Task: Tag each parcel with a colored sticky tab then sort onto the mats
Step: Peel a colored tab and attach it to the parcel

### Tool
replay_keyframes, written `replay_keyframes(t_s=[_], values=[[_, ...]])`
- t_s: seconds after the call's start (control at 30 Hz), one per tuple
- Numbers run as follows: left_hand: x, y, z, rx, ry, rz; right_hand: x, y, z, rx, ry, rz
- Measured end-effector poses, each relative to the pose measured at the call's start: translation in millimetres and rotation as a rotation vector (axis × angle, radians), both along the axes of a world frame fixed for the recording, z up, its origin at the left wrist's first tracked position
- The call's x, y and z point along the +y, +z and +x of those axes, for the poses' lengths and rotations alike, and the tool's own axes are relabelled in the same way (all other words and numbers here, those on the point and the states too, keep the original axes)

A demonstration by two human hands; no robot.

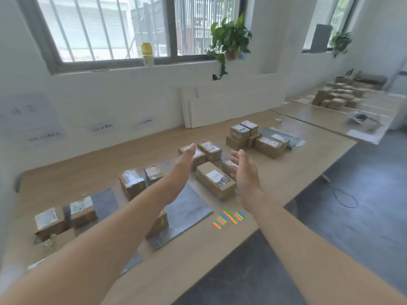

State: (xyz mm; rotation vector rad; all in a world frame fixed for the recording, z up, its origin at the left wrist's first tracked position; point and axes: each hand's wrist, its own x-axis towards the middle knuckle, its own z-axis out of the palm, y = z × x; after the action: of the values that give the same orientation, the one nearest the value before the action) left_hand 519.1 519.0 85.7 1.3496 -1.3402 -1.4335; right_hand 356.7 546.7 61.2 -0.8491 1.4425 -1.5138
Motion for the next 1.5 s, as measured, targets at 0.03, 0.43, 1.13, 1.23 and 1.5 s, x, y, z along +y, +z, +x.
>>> replay_keyframes(t_s=[0.03,0.43,1.13,1.23,1.5], values=[[-2.6,0.7,-13.2,-0.002,-0.025,0.004,0.6,-1.4,-14.5,0.003,-0.019,0.005],[-58.7,-22.2,-202.0,0.103,-0.081,0.055,-25.1,-25.2,-214.5,0.013,-0.150,0.027],[-241.0,-102.3,-476.0,0.091,-0.056,0.184,-201.2,-101.1,-477.5,-0.011,-0.129,0.166],[-289.4,-126.6,-503.2,0.098,-0.062,0.210,-252.1,-122.6,-503.2,0.002,-0.114,0.221],[-413.8,-166.9,-558.6,0.067,-0.041,0.265,-384.4,-149.5,-560.4,0.014,-0.083,0.294]])
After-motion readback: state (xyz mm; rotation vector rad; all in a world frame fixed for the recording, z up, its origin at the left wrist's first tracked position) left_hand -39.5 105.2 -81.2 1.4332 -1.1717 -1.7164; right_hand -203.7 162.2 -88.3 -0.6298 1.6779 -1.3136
